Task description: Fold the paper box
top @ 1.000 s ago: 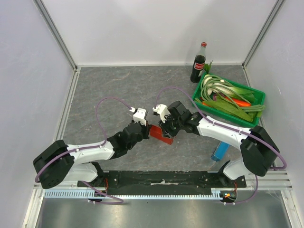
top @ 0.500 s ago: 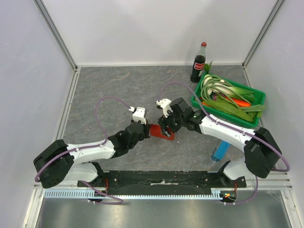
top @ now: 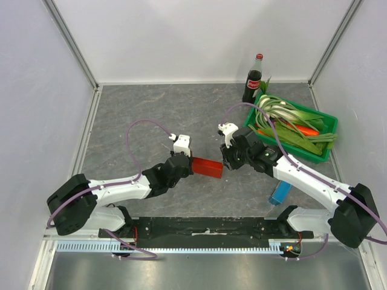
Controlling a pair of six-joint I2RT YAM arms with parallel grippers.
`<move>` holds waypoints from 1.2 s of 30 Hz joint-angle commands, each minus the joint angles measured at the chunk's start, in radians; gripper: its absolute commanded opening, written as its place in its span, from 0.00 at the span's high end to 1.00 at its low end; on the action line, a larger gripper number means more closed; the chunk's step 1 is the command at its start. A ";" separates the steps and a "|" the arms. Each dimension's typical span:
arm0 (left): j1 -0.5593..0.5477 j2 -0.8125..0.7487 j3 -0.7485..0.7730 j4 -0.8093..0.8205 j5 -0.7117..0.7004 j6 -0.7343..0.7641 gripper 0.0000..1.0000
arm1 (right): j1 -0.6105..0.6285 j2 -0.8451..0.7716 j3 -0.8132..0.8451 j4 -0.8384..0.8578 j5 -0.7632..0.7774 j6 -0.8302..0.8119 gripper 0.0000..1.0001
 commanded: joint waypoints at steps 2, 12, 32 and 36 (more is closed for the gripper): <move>-0.016 0.041 -0.007 -0.151 -0.002 -0.028 0.98 | 0.000 -0.021 -0.018 -0.017 0.019 -0.018 0.67; -0.027 0.042 0.001 -0.152 -0.005 -0.027 0.98 | 0.000 0.028 -0.021 0.025 -0.021 -0.046 0.68; -0.040 0.047 0.004 -0.151 -0.011 -0.019 0.98 | 0.000 0.030 -0.046 0.049 0.016 -0.032 0.80; -0.041 0.047 0.002 -0.151 -0.009 -0.021 0.98 | 0.004 0.017 -0.061 0.060 0.036 -0.035 0.68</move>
